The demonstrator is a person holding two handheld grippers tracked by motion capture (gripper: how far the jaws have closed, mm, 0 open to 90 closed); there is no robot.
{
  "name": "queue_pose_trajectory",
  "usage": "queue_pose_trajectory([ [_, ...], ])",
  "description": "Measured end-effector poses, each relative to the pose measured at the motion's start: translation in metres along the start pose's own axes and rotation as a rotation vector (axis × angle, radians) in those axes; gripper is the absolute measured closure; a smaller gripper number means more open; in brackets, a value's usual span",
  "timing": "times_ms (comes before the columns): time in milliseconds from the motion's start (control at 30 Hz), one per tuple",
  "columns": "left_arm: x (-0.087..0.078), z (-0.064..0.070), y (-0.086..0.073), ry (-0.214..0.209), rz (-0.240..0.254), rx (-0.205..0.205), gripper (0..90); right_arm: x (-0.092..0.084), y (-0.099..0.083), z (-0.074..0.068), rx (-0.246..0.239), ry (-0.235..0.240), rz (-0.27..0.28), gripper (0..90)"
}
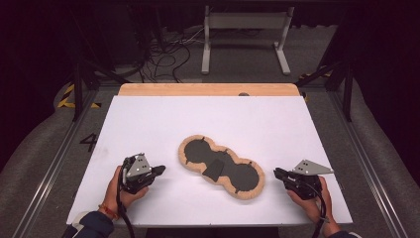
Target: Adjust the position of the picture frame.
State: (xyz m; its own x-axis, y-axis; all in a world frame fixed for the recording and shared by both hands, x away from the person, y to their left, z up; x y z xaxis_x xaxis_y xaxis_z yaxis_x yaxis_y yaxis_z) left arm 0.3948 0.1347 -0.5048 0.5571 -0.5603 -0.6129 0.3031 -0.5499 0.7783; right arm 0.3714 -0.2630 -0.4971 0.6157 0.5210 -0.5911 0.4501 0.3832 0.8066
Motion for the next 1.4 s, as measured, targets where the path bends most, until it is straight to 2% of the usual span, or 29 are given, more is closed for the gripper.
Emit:
queue_pose_trajectory([
  [67,0.002,-0.001,0.001,-0.003,0.000,0.004,89.6,0.001,0.000,-0.002,0.000,0.003,-0.006,85.7],
  [167,0.009,-0.006,0.006,-0.004,0.000,-0.015,89.6,0.003,0.000,-0.005,-0.004,0.011,-0.020,88.3],
  [333,0.017,-0.024,0.023,0.008,0.035,-0.076,89.4,-0.001,-0.002,-0.014,-0.013,0.043,-0.021,90.0],
  [433,0.020,-0.026,0.025,0.016,0.027,-0.071,89.5,-0.003,-0.004,-0.018,-0.018,0.051,-0.028,90.0],
  [600,0.034,-0.035,0.028,0.019,0.009,-0.088,89.4,-0.002,-0.009,-0.022,-0.012,0.056,-0.048,90.0],
  [767,0.042,-0.043,0.034,0.020,0.010,-0.096,89.6,-0.005,-0.011,-0.027,-0.010,0.067,-0.045,90.0],
  [867,0.046,-0.047,0.037,0.020,0.014,-0.116,89.7,-0.006,-0.012,-0.032,-0.011,0.067,-0.053,90.0],
  [1033,0.058,-0.053,0.045,0.028,0.006,-0.132,89.7,-0.006,-0.014,-0.040,-0.014,0.074,-0.066,90.0],
  [1100,0.063,-0.055,0.048,0.025,0.016,-0.139,89.6,-0.006,-0.016,-0.042,-0.016,0.070,-0.077,90.0],
  [1167,0.069,-0.056,0.048,0.030,-0.003,-0.124,89.5,-0.006,-0.017,-0.046,-0.013,0.079,-0.077,90.0],
  [1233,0.075,-0.055,0.049,0.016,-0.017,-0.143,89.4,-0.007,-0.018,-0.048,-0.013,0.077,-0.081,90.0],
  [1267,0.078,-0.057,0.050,0.019,-0.019,-0.138,89.1,-0.006,-0.019,-0.050,-0.019,0.069,-0.092,90.0],
  [1300,0.080,-0.056,0.051,0.018,-0.025,-0.151,88.5,-0.006,-0.020,-0.049,-0.020,0.060,-0.096,90.0],
  [1400,0.087,-0.057,0.052,0.029,-0.042,-0.157,87.1,-0.005,-0.020,-0.047,-0.002,0.051,-0.099,90.0],
])
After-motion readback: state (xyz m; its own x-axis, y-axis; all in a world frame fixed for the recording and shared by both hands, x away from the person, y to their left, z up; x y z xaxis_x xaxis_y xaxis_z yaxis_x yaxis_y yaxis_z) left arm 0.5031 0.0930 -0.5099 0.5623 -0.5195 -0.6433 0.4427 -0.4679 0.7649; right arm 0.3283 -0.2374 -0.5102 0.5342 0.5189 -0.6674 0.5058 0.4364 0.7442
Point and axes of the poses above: each handheld gripper's, and its own axes: x roughly forward along the jaws, y roughly out of its top, z roughly to its right, the point moved 9 cm from there along x, roughly forward along the jaws, and after that the axes turned 4 degrees about y, right-handed, at the moved point
